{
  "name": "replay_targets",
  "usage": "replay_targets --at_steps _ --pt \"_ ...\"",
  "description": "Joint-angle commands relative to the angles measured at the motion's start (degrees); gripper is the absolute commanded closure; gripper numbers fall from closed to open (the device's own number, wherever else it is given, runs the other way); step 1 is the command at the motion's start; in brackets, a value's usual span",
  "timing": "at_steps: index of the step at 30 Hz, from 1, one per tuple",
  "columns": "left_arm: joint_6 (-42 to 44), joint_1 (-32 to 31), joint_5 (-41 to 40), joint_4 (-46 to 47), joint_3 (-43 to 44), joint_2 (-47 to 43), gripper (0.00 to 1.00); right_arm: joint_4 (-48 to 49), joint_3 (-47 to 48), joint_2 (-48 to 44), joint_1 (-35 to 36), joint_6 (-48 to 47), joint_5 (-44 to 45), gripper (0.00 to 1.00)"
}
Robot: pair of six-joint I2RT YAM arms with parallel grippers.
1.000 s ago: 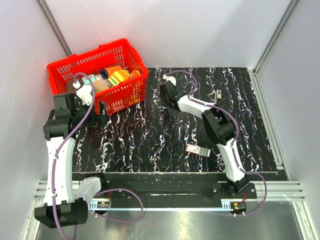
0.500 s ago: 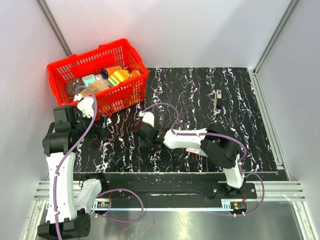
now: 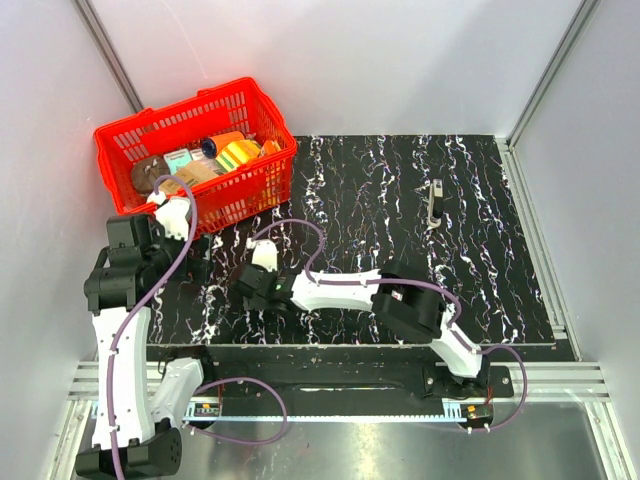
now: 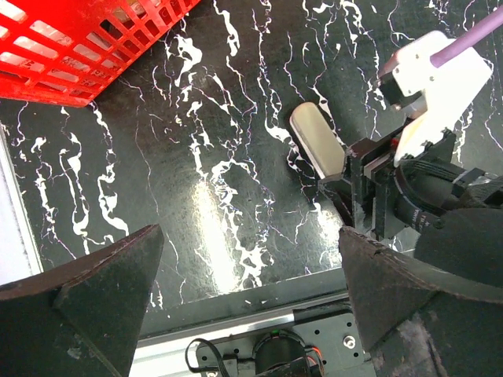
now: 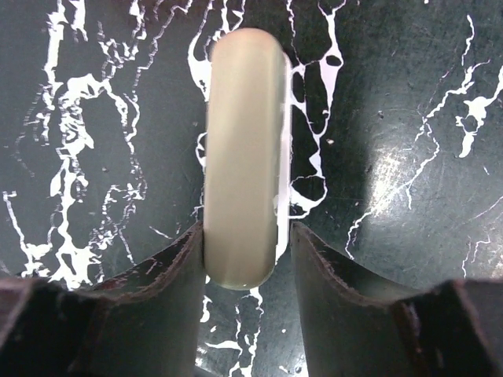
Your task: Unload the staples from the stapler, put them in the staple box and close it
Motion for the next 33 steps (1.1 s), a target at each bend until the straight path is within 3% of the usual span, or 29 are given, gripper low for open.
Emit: replay_targets --at_steps 1,22,28,33 --pt "1.14 0.21 -1.09 1.06 0.92 -0.03 0.01 -7.67 5.29 3.11 -0.24 0.52 3.03 0.46" --pt "2.2 0.38 -0.83 1.59 0.48 -1.26 0.01 -14.88 15.05 5.83 0.19 -9.33 3.83 0.41" --pt "2.63 0.38 -1.09 1.59 0.48 -1.44 0.01 -14.71 15.93 7.15 0.19 -10.73 1.9 0.47" --pt "2.99 0.38 -1.27 1.59 0.48 -1.79 0.01 -14.53 16.37 7.24 0.11 -11.0 1.36 0.63"
